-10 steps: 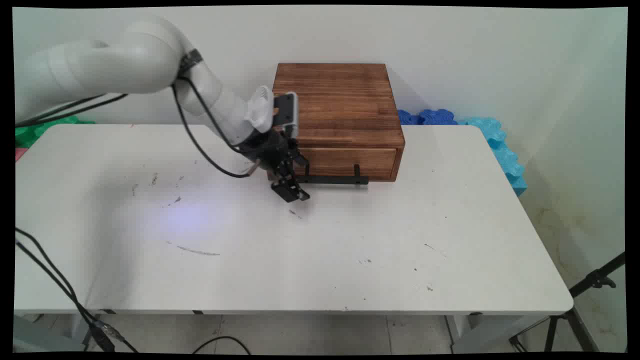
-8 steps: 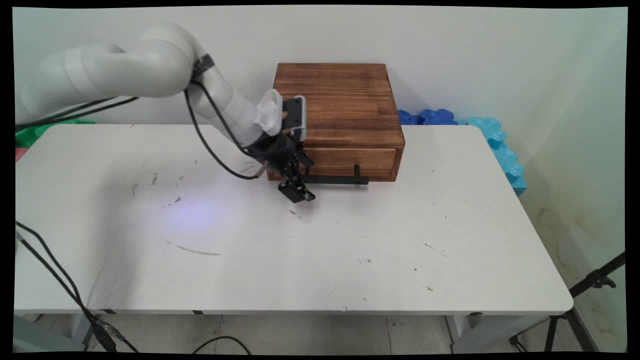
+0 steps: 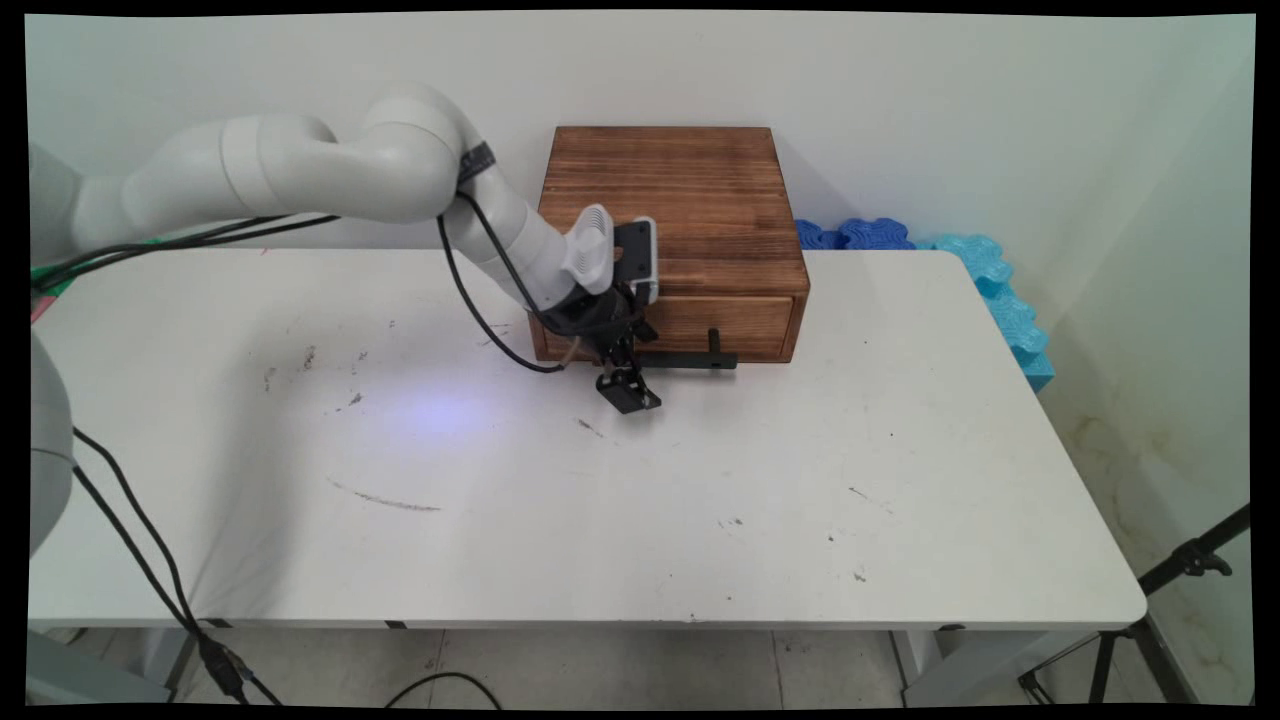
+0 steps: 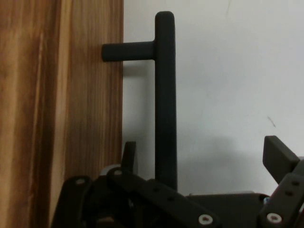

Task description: Open the drawer

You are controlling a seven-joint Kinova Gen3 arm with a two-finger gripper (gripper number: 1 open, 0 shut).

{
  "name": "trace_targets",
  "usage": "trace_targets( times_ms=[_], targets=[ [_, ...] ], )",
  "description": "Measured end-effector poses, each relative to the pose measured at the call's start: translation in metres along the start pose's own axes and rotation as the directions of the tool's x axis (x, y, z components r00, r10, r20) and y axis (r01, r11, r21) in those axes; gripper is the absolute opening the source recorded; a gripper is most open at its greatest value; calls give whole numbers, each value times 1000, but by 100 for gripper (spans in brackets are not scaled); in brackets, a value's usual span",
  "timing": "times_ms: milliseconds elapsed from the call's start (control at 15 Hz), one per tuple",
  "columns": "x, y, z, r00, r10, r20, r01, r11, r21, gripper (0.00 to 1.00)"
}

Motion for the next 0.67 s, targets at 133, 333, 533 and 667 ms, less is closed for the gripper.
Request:
trace_targets(
  times_ms=[133,333,533,667],
  targets=[
    [3,0,7,1000,5,3,-5,1000,1,100],
    [6,1,17,1000,12,9,-12,1000,3,100],
    [8,3,23,1000,14,14,-14,1000,4,100],
    [9,4,26,1000,14,17,-14,1000,4,100]
  ],
)
